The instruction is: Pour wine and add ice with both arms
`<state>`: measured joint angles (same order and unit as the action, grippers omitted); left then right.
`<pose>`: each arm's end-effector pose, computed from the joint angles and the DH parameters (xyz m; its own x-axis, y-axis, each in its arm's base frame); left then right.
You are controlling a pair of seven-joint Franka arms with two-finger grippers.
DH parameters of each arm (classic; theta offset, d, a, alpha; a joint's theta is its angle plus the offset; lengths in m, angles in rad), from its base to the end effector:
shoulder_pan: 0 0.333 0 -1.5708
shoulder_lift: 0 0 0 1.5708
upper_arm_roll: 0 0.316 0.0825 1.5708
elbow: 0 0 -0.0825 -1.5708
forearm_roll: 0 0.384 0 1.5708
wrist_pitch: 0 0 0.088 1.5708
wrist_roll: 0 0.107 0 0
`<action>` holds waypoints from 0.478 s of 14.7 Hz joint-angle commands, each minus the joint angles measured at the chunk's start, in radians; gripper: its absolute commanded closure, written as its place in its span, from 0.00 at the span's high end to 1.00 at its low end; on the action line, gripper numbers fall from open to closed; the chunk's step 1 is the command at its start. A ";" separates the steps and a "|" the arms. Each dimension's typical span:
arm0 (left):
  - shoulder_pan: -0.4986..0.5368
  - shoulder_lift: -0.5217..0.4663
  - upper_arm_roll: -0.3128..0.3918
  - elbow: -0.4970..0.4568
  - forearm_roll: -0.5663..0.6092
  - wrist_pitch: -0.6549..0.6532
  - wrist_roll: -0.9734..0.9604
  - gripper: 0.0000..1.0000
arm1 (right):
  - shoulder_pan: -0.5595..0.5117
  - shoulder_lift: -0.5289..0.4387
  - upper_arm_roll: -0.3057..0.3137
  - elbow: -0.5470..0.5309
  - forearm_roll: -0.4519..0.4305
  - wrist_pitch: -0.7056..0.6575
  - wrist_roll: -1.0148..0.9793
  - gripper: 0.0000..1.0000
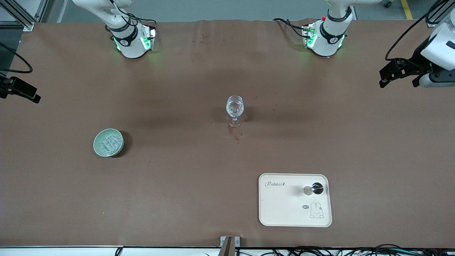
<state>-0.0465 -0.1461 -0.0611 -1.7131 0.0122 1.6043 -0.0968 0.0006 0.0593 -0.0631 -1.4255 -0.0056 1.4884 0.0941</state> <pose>0.5082 -0.0560 0.6378 0.9992 -0.0108 0.0389 -0.0102 -0.9998 -0.0174 0.5639 -0.0347 0.6521 0.9877 -0.1563 0.0046 -0.1563 -0.9877 0.0089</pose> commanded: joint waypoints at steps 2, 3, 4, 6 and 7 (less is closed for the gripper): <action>-0.010 0.002 0.006 0.016 -0.011 -0.003 0.011 1.00 | -0.022 -0.029 0.008 -0.032 0.032 -0.008 -0.010 1.00; -0.012 0.016 0.003 0.030 -0.011 -0.012 0.011 1.00 | -0.021 -0.029 0.008 -0.032 0.032 -0.020 -0.010 1.00; -0.016 0.019 0.001 0.044 -0.006 -0.017 0.008 1.00 | -0.021 -0.029 0.008 -0.032 0.032 -0.028 -0.010 1.00; -0.018 0.019 -0.002 0.049 -0.002 -0.023 0.008 1.00 | -0.021 -0.029 0.009 -0.032 0.032 -0.028 -0.010 1.00; -0.016 0.017 -0.002 0.049 0.000 -0.024 0.008 1.00 | -0.021 -0.029 0.009 -0.032 0.032 -0.030 -0.010 1.00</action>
<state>-0.0577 -0.1401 -0.0655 -1.6966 0.0122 1.6029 -0.0968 -0.0050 0.0593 -0.0628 -1.4261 0.0034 1.4590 0.0940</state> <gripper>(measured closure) 0.000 0.000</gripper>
